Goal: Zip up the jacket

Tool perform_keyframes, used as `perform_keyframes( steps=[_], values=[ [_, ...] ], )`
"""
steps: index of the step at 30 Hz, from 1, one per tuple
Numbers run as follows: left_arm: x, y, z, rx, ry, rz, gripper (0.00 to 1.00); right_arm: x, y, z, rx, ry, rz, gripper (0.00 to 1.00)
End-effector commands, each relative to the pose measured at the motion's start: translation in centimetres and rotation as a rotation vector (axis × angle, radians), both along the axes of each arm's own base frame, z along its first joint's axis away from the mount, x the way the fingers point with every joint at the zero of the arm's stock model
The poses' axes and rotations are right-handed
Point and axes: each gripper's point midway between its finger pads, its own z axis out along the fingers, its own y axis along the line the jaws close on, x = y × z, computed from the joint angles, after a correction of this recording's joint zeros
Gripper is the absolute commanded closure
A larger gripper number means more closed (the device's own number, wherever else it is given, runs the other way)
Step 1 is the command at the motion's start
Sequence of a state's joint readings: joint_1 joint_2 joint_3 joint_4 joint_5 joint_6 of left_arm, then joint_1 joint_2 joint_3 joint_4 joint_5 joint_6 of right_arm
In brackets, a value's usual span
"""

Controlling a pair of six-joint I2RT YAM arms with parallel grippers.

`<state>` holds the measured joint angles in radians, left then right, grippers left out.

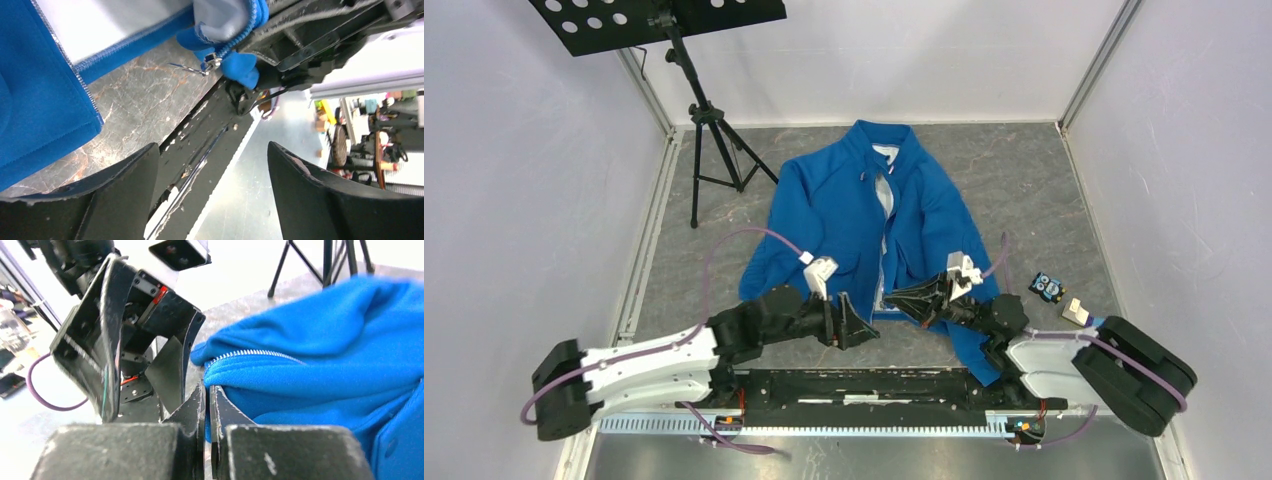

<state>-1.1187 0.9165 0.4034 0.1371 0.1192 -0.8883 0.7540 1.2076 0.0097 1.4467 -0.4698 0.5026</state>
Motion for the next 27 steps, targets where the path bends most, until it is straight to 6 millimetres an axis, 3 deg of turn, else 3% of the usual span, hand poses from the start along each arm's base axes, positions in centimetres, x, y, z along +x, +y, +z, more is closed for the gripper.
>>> perform_keyframes(
  steps=[1, 4, 8, 14, 18, 23, 27],
  values=[
    [1.4, 3.4, 0.6, 0.057, -0.068, 0.125, 0.12, -5.1, -3.0, -3.5, -0.102, -0.249, 0.095, 1.0],
    [2.3, 5.0, 0.9, 0.106, -0.096, 0.18, 0.1, -6.7, -3.8, -2.9, -0.076, -0.373, 0.12, 1.0],
    [3.5, 5.8, 0.2, 0.177, -0.061, 0.223, 0.11, -6.6, -3.8, -3.6, -0.103, -0.387, 0.122, 1.0],
    [4.2, 3.9, -2.7, 0.366, 0.042, 0.102, 0.32, -6.4, -4.2, -4.0, -0.103, -0.369, 0.092, 1.0],
    [4.5, 2.2, -4.4, 0.449, 0.087, 0.036, 0.42, -4.5, -4.7, -6.3, -0.187, -0.311, -0.001, 1.0],
    [5.7, 2.1, -7.3, 0.634, 0.096, 0.018, 0.45, -3.3, -5.5, -7.0, -0.2, -0.305, -0.088, 1.0],
    [6.2, 0.9, -8.5, 0.72, 0.082, -0.005, 0.45, -2.7, -5.9, -7.5, -0.215, -0.301, -0.129, 1.0]
  ],
)
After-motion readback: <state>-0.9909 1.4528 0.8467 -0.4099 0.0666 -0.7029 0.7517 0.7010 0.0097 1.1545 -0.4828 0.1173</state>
